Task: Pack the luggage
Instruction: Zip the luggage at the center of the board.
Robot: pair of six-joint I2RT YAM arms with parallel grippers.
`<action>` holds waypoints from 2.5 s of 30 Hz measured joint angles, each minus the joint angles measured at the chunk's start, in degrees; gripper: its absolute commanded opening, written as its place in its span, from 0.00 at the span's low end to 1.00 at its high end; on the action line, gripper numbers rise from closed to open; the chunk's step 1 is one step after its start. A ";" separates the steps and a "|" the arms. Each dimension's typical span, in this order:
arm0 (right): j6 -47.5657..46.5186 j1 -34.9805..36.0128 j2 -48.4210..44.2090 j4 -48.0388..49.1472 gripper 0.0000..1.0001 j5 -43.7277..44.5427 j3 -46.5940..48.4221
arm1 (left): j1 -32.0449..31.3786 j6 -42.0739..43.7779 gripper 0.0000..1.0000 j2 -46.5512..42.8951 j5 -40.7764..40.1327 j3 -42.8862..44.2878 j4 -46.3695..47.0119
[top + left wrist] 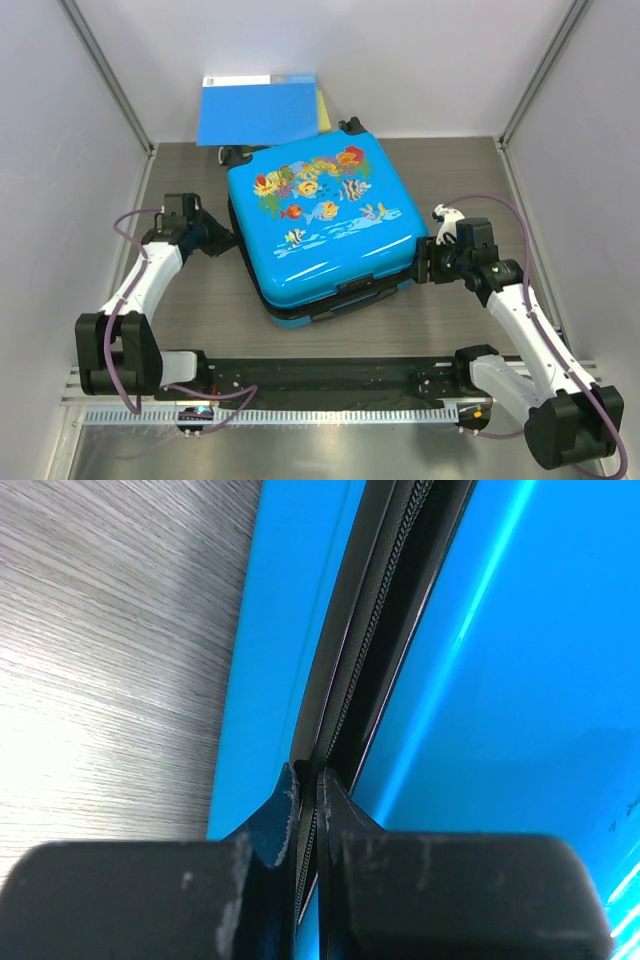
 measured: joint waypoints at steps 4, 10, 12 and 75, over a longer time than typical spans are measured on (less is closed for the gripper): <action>-1.60 -0.07 1.55 0.42 0.60 -1.86 0.37 | 0.00 -0.07 0.00 -0.04 -0.11 -0.04 0.00; -2.71 -0.42 3.37 0.39 0.50 -5.01 1.07 | 0.02 -0.17 0.00 -0.04 -0.33 -0.04 0.04; -2.40 -0.44 3.65 -0.13 0.50 -5.33 1.46 | 0.17 -0.17 0.00 -0.07 -0.42 -0.04 0.07; 20.48 -0.55 -8.72 -4.04 0.01 -6.91 -4.24 | 0.85 -1.81 0.00 -1.55 -1.57 -1.68 1.46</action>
